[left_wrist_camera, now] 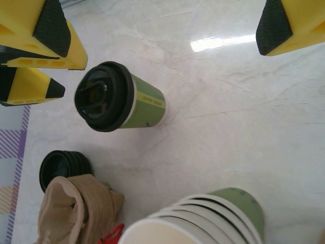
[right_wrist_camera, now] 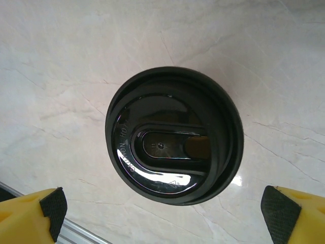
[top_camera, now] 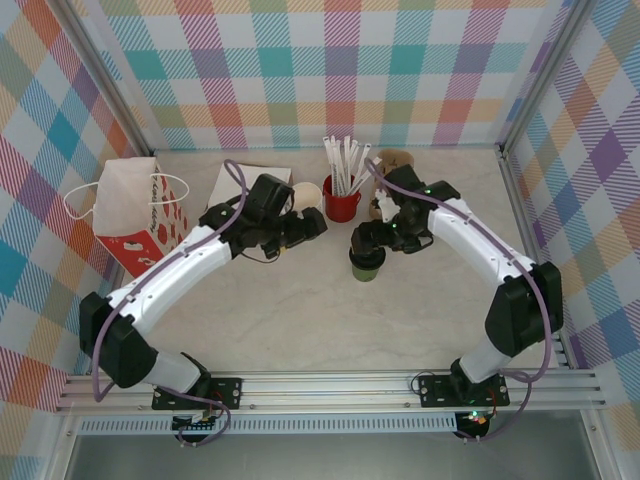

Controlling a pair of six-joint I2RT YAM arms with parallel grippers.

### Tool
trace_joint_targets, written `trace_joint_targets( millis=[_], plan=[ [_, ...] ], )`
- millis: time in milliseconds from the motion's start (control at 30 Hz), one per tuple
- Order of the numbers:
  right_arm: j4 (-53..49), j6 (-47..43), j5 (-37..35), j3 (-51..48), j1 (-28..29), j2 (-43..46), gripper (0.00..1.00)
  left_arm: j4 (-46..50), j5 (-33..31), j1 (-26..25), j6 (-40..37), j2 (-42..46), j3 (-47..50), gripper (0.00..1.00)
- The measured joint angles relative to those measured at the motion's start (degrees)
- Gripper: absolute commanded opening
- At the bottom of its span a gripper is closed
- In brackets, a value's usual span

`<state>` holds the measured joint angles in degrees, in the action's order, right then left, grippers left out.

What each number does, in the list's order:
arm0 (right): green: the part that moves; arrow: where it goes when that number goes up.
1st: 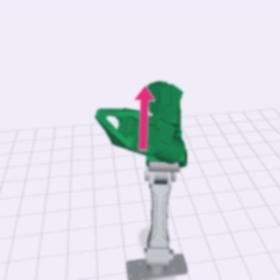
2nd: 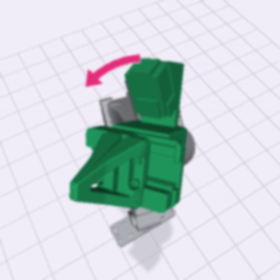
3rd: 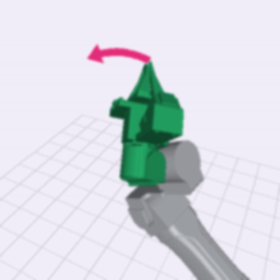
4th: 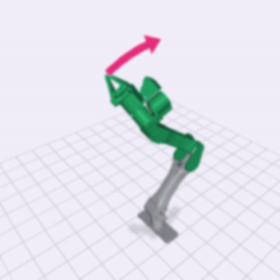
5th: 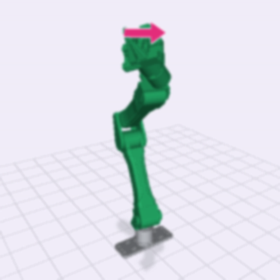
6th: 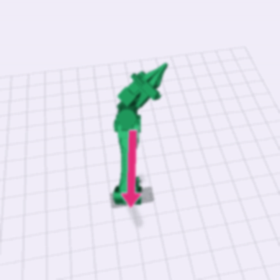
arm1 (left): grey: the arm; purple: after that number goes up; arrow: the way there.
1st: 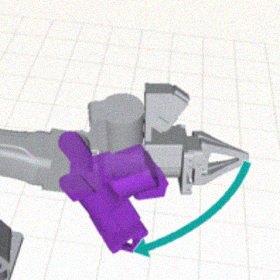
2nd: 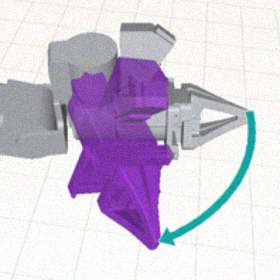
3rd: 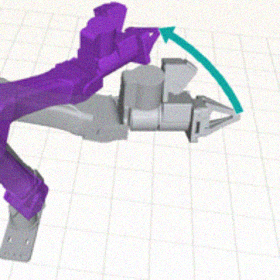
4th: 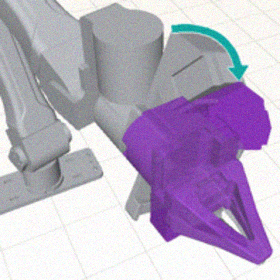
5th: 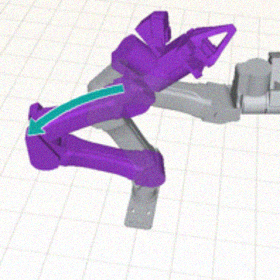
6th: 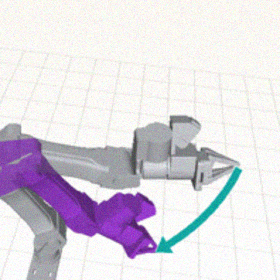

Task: Pack the takeout coffee

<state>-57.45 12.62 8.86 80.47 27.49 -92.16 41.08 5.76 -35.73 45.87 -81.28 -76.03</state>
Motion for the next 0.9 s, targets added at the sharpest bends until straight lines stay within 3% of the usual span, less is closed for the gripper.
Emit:
trace_joint_targets(
  millis=[333, 900],
  plan=[
    [-5.1, -2.9, -6.1, 5.0, 4.3, -7.4, 1.00, 3.3, -3.3, 1.9, -0.3, 2.9, 4.7, 1.00],
    [-6.2, -4.4, -9.2, 8.9, 4.9, -15.2, 1.00, 3.9, -3.4, 1.9, -0.3, 3.0, 4.7, 1.00]
  ],
)
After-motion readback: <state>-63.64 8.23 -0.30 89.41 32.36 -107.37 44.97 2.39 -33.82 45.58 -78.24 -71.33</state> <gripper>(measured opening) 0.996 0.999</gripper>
